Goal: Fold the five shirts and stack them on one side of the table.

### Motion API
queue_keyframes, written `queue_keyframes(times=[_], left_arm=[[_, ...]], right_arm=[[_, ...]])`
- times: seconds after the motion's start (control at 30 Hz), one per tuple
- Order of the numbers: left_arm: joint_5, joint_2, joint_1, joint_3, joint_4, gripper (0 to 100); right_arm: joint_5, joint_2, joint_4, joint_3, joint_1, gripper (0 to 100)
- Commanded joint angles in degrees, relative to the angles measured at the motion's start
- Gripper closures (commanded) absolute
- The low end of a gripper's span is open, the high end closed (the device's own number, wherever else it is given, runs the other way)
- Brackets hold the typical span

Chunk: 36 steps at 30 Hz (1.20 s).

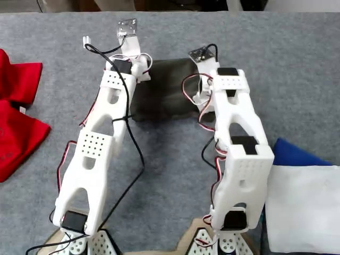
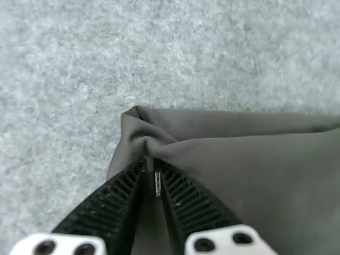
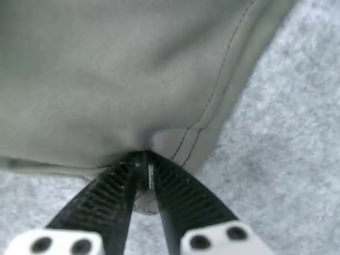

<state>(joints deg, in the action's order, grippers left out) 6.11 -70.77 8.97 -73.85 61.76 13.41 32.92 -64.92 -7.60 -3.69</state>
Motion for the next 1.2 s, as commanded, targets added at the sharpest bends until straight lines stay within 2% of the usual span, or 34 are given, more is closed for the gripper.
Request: queue_keyframes(times=[0.0, 0.2, 0.4, 0.7, 0.83, 0.93, 1.17], left_arm=[[-2.9, 0.9, 0.4, 0.0, -0.2, 98], [-9.8, 0.6, -0.3, 0.2, 3.2, 98], [-12.7, -1.8, -3.6, 1.9, -5.0, 98], [-12.7, -2.2, -6.2, 1.6, -4.9, 98], [-12.5, -1.5, -7.6, -4.2, 2.5, 98], [-11.8, -1.7, -7.7, -10.3, 9.0, 98], [-3.3, -3.3, -5.5, -19.5, 11.3, 98]], right_arm=[[1.7, 0.7, -1.1, -3.3, 1.7, 99.3], [2.2, 2.8, -3.4, -6.3, 3.1, 99.3], [5.1, 3.4, -4.6, -7.0, 3.8, 99.3], [5.3, 3.4, -4.6, -6.8, 3.8, 99.3], [5.0, 3.1, -4.5, -6.5, 4.2, 99.3], [0.6, 2.4, -3.0, -6.5, 4.3, 99.3], [-5.6, -4.0, 0.1, -4.4, 2.9, 99.3]])
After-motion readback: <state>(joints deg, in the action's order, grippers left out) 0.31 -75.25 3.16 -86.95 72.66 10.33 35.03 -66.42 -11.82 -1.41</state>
